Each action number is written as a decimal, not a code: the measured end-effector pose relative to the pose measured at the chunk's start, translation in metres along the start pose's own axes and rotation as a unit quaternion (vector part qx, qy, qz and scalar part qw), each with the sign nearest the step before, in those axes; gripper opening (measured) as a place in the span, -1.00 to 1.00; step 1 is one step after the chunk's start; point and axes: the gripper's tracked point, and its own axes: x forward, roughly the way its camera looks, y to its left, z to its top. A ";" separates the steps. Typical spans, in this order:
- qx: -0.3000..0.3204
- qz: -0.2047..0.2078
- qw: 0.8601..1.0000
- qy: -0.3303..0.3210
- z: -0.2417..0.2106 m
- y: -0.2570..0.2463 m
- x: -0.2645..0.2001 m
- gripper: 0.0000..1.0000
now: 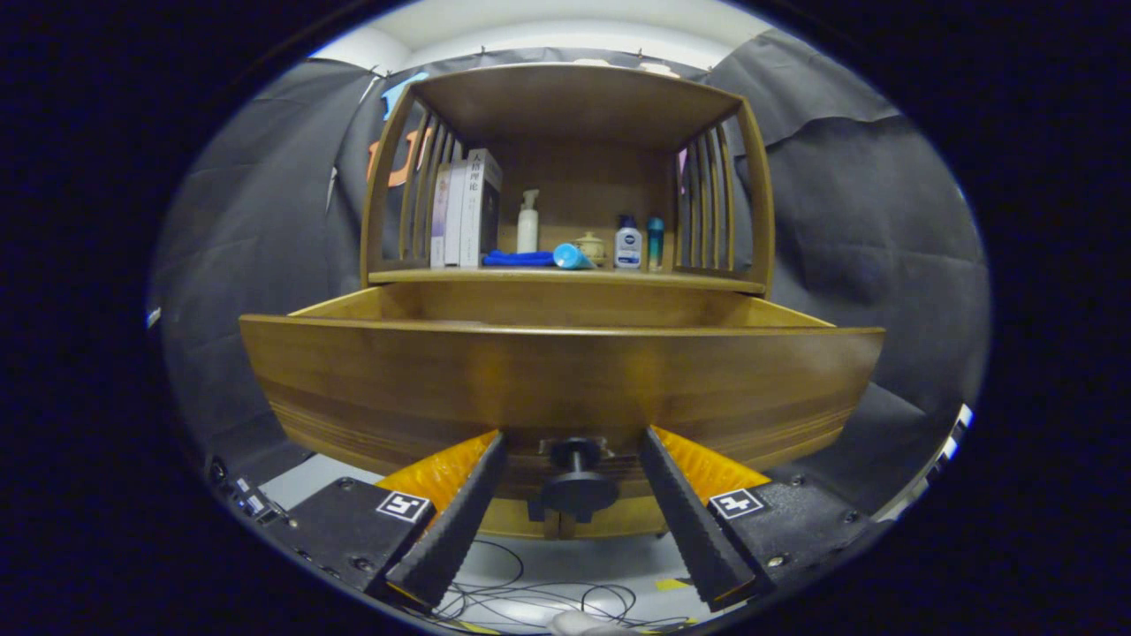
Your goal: Pull open the drawer, take out the items inside it, and place them on the countertop above the cabinet.
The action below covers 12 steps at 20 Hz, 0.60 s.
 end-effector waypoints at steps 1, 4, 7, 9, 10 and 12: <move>0.004 0.004 1.000 0.003 0.003 0.001 0.011 1.00; 0.006 0.009 1.000 0.005 0.006 0.000 0.023 1.00; 0.005 0.009 1.000 0.008 0.010 0.000 0.029 0.99; 0.004 0.009 1.000 0.009 0.013 0.000 0.036 0.99; 0.004 0.009 1.000 0.009 0.015 0.000 0.040 0.99; 0.006 0.009 1.000 0.008 0.020 0.000 0.050 1.00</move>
